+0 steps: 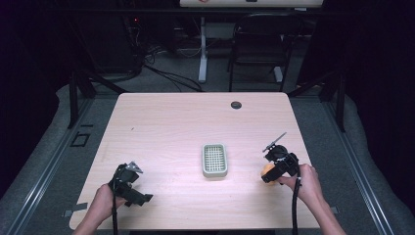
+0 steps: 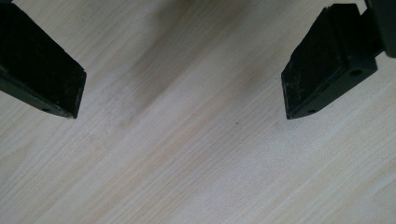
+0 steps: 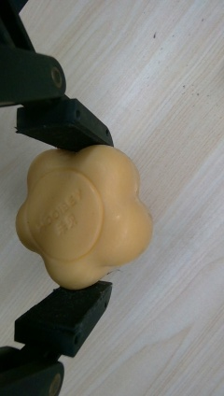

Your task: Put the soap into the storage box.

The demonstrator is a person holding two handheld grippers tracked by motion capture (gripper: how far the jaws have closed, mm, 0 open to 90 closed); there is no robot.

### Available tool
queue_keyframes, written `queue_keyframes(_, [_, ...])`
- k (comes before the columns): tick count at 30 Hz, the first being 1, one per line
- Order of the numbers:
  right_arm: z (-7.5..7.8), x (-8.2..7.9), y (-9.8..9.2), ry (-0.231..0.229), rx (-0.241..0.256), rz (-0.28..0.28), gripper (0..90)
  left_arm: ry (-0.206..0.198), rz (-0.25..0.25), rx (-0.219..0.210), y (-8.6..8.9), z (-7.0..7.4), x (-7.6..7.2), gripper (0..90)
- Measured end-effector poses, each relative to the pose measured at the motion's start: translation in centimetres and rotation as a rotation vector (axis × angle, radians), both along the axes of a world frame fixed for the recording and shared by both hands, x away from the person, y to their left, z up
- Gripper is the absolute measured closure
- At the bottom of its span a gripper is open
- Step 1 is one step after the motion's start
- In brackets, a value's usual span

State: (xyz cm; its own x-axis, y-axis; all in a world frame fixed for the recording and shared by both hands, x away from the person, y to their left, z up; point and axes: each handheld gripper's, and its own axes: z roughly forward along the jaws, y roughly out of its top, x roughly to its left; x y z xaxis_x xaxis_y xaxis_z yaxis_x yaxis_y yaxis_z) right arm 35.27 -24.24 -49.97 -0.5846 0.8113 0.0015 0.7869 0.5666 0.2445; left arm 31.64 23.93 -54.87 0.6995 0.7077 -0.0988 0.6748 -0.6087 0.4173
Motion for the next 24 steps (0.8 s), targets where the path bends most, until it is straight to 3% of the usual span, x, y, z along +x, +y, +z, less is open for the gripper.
queue_keyframes(10, [0.2, 1.0, 0.9, -0.002, 0.004, 0.013, 26.7, 0.003, -0.003, -0.002, -0.2, -0.1, 0.4, 0.0])
queue_keyframes(12, [0.3, 1.1, 1.2, -0.017, 0.026, 0.001, 26.7, 0.003, -0.013, 0.000, -0.6, -0.1, 0.6, 0.0])
queue_keyframes(13, [0.5, 1.2, 1.3, -0.012, 0.008, 0.015, 26.7, 0.006, -0.017, 0.002, -0.7, -0.1, 0.7, 0.0])
queue_keyframes(20, [1.0, 1.9, 2.0, -0.024, 0.007, 0.021, 26.7, 0.013, -0.028, 0.007, -0.9, -0.4, 0.9, 0.0])
queue_keyframes(21, [0.9, 1.9, 2.4, -0.047, 0.034, 0.002, 26.7, 0.011, -0.030, 0.007, -0.9, -0.4, 0.8, 0.0])
queue_keyframes(24, [1.3, 2.2, 2.6, -0.023, 0.003, 0.032, 26.7, 0.002, -0.033, -0.001, -1.0, -0.1, 0.7, 0.0])
